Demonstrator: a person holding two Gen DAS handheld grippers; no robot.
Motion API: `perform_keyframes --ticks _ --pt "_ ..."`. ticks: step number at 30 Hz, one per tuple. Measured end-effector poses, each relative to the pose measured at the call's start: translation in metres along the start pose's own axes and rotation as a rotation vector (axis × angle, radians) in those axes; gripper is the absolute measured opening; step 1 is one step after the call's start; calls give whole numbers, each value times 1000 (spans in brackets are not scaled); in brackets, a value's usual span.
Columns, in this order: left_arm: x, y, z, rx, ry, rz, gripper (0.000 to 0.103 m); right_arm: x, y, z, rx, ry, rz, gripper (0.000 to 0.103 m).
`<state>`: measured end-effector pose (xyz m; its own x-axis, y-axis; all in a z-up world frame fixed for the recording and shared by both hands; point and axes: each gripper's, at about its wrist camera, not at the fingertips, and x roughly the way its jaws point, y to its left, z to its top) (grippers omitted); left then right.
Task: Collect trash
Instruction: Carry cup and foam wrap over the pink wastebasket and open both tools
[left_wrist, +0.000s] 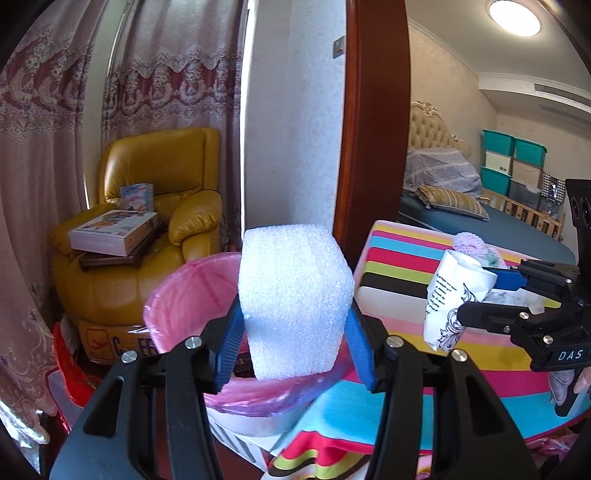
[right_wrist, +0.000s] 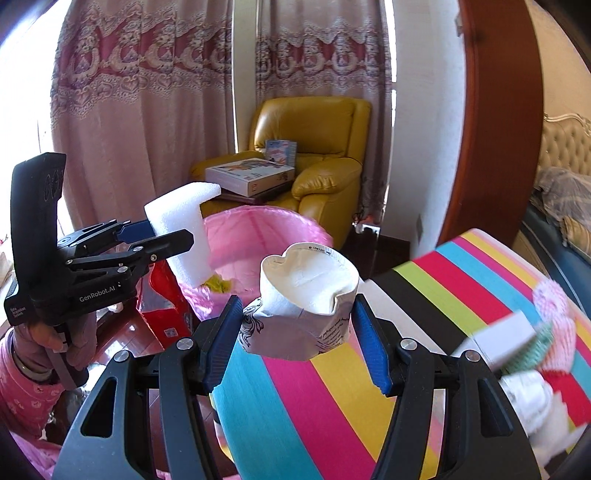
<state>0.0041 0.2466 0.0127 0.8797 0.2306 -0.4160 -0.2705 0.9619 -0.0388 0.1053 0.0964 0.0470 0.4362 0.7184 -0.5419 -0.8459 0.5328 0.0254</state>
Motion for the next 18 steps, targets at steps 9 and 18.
perform_keyframes --ticks 9,18 --pt "9 40 6 -43 4 51 50 37 20 33 -23 3 28 58" --pt "46 67 10 -96 42 54 50 79 29 56 -41 13 0 58"
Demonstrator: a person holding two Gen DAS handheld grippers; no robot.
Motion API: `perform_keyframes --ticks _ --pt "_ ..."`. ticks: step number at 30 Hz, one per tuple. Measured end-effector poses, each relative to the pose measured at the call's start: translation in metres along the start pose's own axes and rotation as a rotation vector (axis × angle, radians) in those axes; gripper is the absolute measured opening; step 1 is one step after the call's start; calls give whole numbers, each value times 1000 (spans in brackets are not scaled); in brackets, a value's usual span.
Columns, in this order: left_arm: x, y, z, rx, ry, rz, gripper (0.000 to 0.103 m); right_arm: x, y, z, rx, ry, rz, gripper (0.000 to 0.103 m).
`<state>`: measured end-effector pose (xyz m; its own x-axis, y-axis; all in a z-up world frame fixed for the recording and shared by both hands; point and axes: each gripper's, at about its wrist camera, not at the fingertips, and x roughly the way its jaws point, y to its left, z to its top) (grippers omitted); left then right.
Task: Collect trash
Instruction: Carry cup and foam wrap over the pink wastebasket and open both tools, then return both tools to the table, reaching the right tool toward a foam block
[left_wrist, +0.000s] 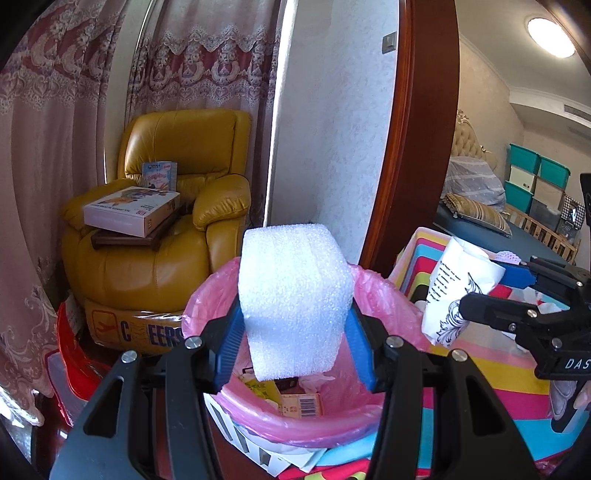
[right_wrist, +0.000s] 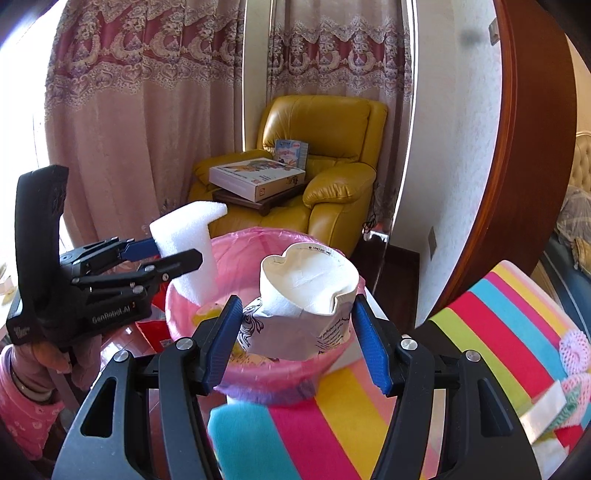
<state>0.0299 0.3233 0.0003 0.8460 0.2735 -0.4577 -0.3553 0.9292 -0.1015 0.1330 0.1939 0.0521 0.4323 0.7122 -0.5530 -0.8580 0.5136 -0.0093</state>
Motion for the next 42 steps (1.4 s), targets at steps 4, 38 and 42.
perform_keyframes --ticks 4,38,42 --pt "14 10 0 -23 12 14 51 22 0 10 11 6 -1 60" --pt "-2 -231 -58 232 -5 -290 98 -200 -165 -182 423 -44 -401 78" --pt "13 -267 -61 222 -2 -292 98 -215 -182 -212 474 -27 -459 78"
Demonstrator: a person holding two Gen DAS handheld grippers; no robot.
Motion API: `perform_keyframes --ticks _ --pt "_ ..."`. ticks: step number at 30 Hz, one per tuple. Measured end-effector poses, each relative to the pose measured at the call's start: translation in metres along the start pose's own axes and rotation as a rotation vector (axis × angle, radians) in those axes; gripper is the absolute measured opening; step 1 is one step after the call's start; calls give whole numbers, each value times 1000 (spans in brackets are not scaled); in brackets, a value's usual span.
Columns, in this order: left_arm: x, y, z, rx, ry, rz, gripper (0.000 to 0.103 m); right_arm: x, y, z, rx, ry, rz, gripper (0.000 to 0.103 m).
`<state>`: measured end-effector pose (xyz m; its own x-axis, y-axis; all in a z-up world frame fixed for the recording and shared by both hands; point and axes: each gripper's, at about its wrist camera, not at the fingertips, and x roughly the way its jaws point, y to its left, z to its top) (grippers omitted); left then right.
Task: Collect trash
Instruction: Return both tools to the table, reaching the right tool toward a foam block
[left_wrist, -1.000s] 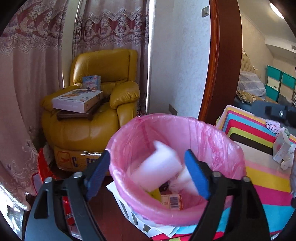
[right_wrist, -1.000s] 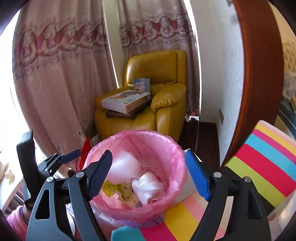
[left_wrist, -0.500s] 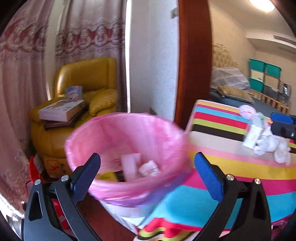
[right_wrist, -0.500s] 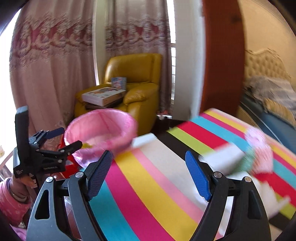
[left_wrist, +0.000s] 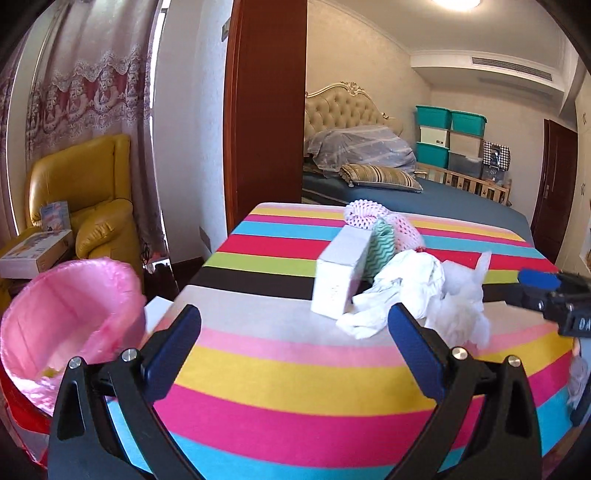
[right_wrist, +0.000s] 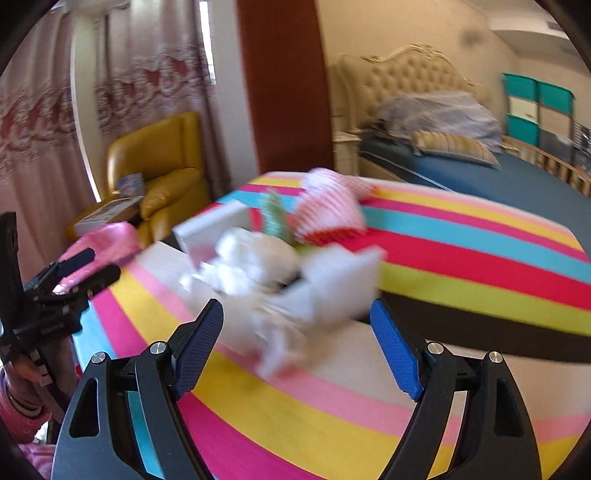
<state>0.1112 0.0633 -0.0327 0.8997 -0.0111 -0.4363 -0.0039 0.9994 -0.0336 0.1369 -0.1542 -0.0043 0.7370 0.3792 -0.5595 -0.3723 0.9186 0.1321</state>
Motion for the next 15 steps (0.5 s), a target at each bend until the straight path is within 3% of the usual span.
perform_keyframes --ticks 5,10,15 --pt "25 -20 -3 3 34 4 98 0 -29 -7 64 2 -55 73" --pt "33 -28 -6 67 43 -15 98 7 -40 -2 100 3 -76 67" --pt "42 -24 -7 85 98 -79 98 32 -32 1 59 105 -107 66"
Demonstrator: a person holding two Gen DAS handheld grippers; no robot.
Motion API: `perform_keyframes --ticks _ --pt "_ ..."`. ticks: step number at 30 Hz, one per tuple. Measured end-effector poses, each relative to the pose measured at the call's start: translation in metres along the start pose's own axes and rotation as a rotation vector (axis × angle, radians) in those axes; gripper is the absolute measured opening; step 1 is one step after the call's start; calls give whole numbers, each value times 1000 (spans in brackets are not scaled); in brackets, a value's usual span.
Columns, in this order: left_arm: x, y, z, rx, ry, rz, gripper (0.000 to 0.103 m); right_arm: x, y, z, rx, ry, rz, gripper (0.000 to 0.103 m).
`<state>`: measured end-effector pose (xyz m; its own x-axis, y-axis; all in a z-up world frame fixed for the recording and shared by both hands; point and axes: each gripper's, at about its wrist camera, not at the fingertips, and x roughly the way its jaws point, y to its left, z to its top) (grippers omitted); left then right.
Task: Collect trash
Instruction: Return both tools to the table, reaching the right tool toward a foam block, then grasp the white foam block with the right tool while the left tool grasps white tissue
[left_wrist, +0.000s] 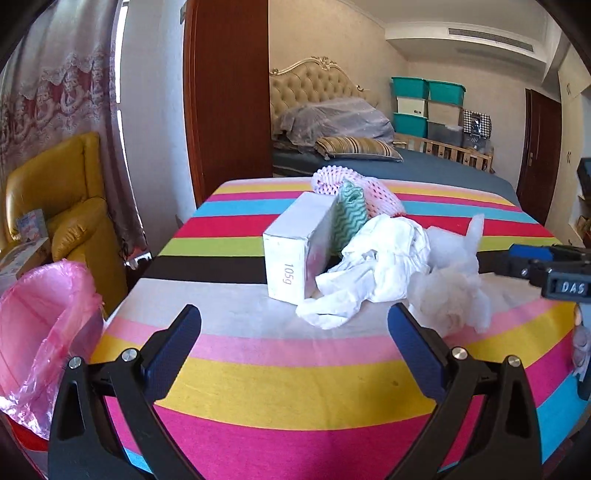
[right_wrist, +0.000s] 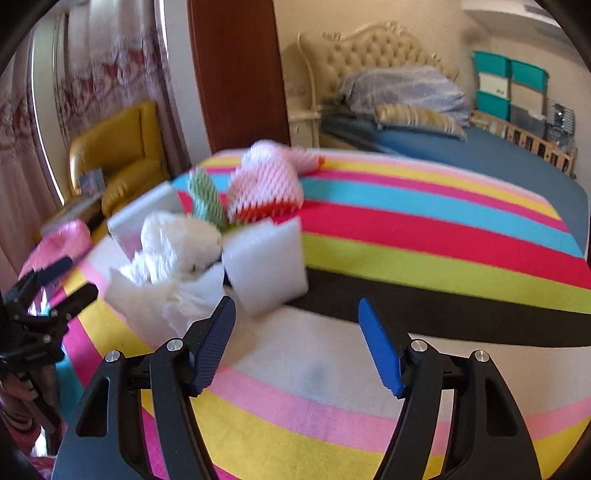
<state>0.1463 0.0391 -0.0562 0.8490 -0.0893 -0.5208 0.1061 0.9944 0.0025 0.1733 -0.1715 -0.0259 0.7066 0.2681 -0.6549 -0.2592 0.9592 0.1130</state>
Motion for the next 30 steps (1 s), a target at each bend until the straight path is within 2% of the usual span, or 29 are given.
perform_keyframes --ticks 5,12,13,14,15,22,30 --pt "1 10 -2 -70 2 -34 97 21 15 8 -61 50 -14 66" --pt "-2 8 -3 -62 -11 -45 97 46 29 26 -99 72 -21 66" --pt "-2 9 -3 -64 -12 -47 97 47 30 26 -102 71 -22 65" --pt "-2 9 -2 -67 -12 -48 97 46 30 25 -102 69 -21 60" --pt "-2 11 -3 -73 -15 -49 97 44 29 24 -101 63 -24 52" --pt "-4 12 -3 -77 -12 -48 97 -2 5 2 -53 7 10 52" --pt "1 10 0 -69 8 -36 97 -34 -45 -26 58 7 -68 52"
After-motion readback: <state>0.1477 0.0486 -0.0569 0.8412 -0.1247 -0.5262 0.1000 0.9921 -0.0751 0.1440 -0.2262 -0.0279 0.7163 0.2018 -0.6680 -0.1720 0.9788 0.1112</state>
